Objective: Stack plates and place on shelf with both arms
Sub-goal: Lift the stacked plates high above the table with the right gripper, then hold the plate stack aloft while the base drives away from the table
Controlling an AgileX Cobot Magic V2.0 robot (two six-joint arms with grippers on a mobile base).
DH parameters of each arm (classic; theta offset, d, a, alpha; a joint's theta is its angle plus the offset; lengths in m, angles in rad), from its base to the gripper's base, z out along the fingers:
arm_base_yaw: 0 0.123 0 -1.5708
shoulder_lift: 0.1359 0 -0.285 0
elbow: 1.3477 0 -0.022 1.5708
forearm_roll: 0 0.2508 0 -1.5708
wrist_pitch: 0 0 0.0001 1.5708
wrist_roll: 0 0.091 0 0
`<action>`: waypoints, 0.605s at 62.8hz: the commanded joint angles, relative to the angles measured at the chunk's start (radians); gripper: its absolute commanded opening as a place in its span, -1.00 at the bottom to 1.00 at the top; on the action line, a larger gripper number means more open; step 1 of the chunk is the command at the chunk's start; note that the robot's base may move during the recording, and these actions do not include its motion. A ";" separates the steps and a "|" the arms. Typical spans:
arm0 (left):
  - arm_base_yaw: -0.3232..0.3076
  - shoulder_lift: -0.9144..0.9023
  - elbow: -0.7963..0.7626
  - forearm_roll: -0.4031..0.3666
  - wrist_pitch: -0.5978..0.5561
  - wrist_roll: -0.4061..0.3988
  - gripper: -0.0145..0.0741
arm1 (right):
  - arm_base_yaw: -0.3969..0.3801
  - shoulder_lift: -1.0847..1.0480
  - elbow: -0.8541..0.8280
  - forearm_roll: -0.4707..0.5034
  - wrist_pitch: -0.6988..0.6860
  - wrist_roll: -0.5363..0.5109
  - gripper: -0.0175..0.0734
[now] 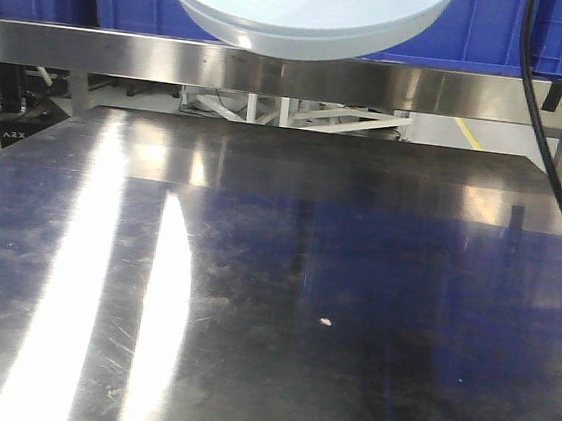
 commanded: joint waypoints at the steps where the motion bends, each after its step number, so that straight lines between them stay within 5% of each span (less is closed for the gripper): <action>1: 0.000 -0.006 -0.028 -0.009 -0.078 -0.005 -0.47 | 0.001 -0.040 -0.032 0.014 -0.084 -0.004 -0.54; 38: 0.000 -0.006 -0.028 -0.009 -0.078 -0.005 -0.47 | 0.001 -0.040 -0.032 0.014 -0.084 -0.004 -0.54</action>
